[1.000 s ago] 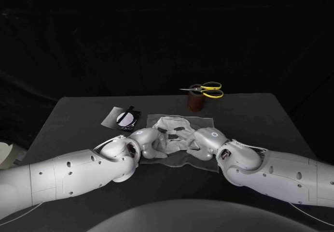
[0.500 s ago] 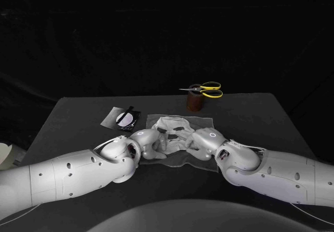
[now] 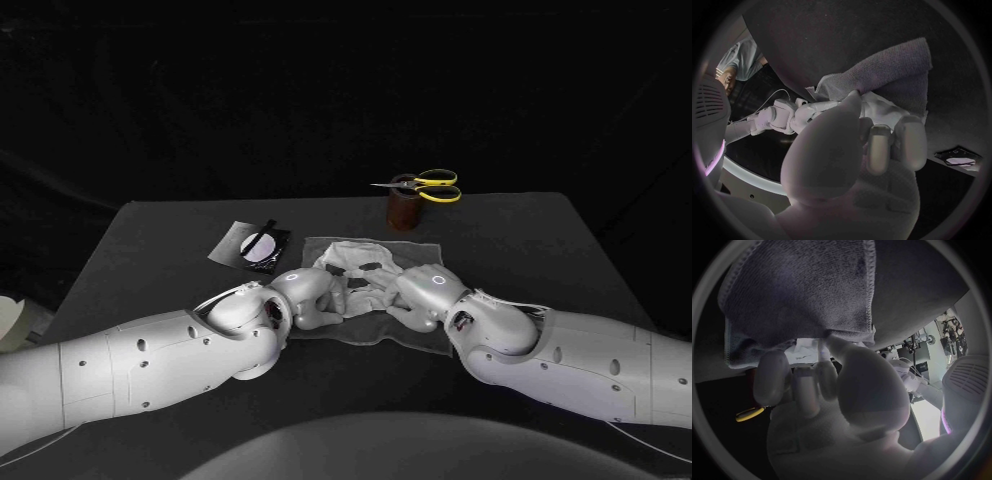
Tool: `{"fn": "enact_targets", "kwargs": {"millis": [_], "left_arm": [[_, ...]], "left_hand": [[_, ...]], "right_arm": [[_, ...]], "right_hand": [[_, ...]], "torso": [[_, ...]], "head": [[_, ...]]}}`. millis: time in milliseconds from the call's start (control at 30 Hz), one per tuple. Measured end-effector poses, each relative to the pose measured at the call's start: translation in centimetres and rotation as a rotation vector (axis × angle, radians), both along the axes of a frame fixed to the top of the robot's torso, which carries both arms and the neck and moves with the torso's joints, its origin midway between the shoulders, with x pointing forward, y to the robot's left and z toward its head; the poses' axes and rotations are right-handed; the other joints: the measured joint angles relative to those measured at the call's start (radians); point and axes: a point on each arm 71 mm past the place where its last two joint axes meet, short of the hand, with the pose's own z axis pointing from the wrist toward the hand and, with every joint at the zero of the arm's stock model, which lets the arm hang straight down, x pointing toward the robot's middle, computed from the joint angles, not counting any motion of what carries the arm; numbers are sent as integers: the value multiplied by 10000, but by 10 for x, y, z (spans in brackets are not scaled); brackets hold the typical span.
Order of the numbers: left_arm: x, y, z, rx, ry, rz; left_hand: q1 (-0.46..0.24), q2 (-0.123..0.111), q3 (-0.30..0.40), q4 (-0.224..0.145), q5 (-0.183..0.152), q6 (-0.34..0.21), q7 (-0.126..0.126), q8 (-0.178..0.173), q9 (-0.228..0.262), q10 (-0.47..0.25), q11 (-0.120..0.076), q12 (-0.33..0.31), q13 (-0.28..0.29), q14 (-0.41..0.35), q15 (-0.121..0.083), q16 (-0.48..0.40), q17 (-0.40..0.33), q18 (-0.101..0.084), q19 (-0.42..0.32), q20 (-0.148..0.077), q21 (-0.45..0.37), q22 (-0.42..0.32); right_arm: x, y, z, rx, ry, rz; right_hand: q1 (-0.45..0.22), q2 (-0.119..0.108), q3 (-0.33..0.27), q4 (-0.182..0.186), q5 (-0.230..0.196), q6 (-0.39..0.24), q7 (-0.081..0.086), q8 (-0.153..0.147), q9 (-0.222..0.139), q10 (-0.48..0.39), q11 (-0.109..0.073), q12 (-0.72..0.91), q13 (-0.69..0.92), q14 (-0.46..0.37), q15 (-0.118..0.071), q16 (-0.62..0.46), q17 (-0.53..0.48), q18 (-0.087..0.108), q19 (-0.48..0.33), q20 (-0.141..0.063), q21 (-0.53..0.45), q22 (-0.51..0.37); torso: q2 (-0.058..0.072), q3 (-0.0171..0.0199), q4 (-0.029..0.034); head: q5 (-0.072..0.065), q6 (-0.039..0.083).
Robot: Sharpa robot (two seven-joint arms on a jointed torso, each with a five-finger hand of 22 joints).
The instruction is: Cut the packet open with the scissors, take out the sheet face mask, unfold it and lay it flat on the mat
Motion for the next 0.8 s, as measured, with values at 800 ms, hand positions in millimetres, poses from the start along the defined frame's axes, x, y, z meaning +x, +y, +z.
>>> {"fn": "enact_targets", "kwargs": {"millis": [800], "left_arm": [[-2,3,3,-436,-160,-83]], "left_hand": [[-2165,-919,5030,-1341,-38,-246,44,764,236,733,-55,203,1141,-32,-34,47,0,-1,72,-108,118,-4]], "right_arm": [[-3,-2,0,-15,-363,100]], "right_hand": [[0,502,438,128,-42,80,-99,248,6,-36,-177,730,-2,-106,-109,196,-10,-69,144,-178,485,-7]], "torso": [[2,3,0]], "head": [[-17,0]]}}
